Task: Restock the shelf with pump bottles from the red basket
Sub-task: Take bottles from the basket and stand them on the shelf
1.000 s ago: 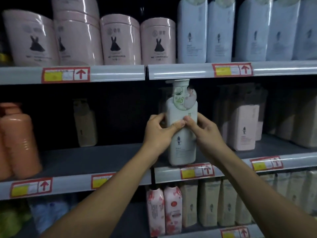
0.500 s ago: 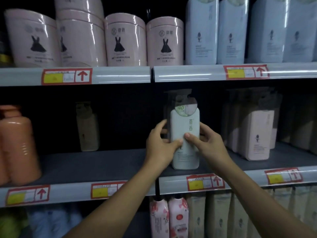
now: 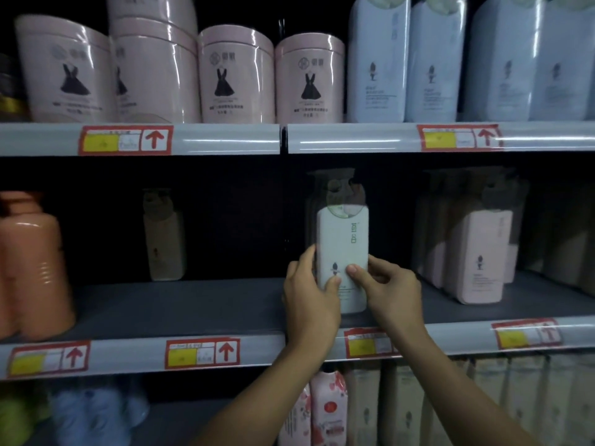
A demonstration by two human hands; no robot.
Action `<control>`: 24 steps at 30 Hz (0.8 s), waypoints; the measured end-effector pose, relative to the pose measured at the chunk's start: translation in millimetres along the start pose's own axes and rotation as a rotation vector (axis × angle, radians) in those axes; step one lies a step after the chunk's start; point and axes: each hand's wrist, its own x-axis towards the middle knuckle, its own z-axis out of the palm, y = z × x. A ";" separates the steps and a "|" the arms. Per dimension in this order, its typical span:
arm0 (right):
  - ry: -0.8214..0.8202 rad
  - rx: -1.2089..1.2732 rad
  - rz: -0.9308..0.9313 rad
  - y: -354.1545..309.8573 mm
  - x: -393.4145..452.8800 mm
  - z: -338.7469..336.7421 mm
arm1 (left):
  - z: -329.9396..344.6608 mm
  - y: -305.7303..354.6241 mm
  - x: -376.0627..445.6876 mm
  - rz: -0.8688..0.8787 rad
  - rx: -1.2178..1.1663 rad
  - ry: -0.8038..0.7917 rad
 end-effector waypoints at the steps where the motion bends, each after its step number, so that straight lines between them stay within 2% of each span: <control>1: 0.010 -0.001 -0.002 -0.5 -0.6 1.3 | 0.5 1.4 0.6 -0.003 0.005 0.004; 7: 0.053 -0.029 0.054 -4.7 -5.2 5.2 | -4.6 4.4 5.6 -0.068 -0.003 -0.010; 10: 0.158 -0.071 0.067 -13.5 -19.0 4.9 | -16.5 13.0 3.1 -0.089 -0.008 -0.034; 12: 0.223 -0.079 0.022 -28.0 -28.8 2.8 | -28.3 23.2 1.3 -0.089 -0.031 -0.040; 15: 0.233 -0.068 -0.053 -56.9 -52.1 1.7 | -52.3 40.7 -7.5 -0.099 -0.078 -0.052; 19: 0.061 -0.023 -0.085 -78.6 -115.1 9.7 | -97.4 47.4 -45.3 -0.147 -0.097 -0.108; 24: -0.384 -0.214 -0.022 -29.3 -244.2 14.8 | -178.3 -8.5 -130.2 -0.345 0.026 -0.250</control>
